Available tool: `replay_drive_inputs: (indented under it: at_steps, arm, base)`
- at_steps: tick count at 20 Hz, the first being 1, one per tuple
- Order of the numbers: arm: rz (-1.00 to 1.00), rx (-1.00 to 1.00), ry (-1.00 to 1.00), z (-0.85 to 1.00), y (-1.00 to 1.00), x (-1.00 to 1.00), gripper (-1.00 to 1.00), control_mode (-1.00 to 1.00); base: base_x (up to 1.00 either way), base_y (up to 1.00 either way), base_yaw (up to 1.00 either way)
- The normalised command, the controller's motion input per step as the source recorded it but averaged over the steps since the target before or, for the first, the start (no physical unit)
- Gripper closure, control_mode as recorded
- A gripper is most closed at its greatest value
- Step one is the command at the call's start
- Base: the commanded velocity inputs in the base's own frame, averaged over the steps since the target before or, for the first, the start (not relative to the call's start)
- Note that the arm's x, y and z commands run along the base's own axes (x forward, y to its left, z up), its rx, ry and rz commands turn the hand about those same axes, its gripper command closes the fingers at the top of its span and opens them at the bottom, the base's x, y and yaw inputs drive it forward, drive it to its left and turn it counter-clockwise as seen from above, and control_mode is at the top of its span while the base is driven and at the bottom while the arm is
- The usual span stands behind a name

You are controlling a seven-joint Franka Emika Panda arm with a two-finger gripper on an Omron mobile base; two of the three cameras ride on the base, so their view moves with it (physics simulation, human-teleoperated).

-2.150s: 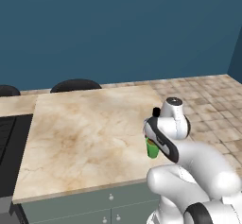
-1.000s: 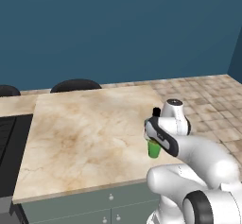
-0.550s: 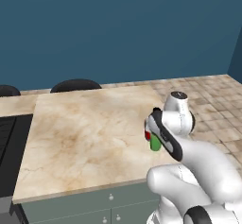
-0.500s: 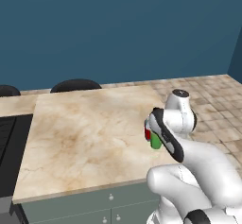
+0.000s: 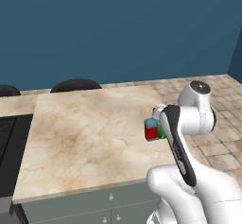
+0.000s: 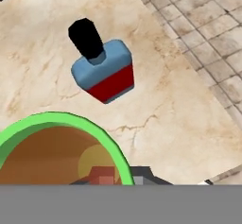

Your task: Place the microwavable item in the microwave. Then, close the microwave door and press the start button.

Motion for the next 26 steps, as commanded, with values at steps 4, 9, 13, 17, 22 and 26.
replay_drive_inputs:
  at_steps: [4,9,13,17,22,26]
  arm:
    - [-0.04,0.0,-0.04,0.12,0.03,-0.5,1.0,-1.0]
    - [0.0,-0.01,0.0,-0.04,0.03,-0.12,1.0,-1.0]
    - [0.0,-0.02,0.01,-0.04,0.03,0.0,1.0,-1.0]
    - [-0.02,0.0,-0.03,0.01,-0.02,-0.21,1.0,1.0]
    - [0.0,0.0,0.0,0.0,0.0,0.0,1.0,1.0]
    - [0.0,0.0,0.0,0.0,0.0,0.0,1.0,1.0]
  base:
    - [0.0,0.0,0.0]
    - [0.0,0.0,0.0]
    - [0.0,0.0,0.0]
    - [-0.49,-0.16,-0.1]
    - [-0.98,-0.3,-0.4]
    - [-0.67,-0.13,-0.6]
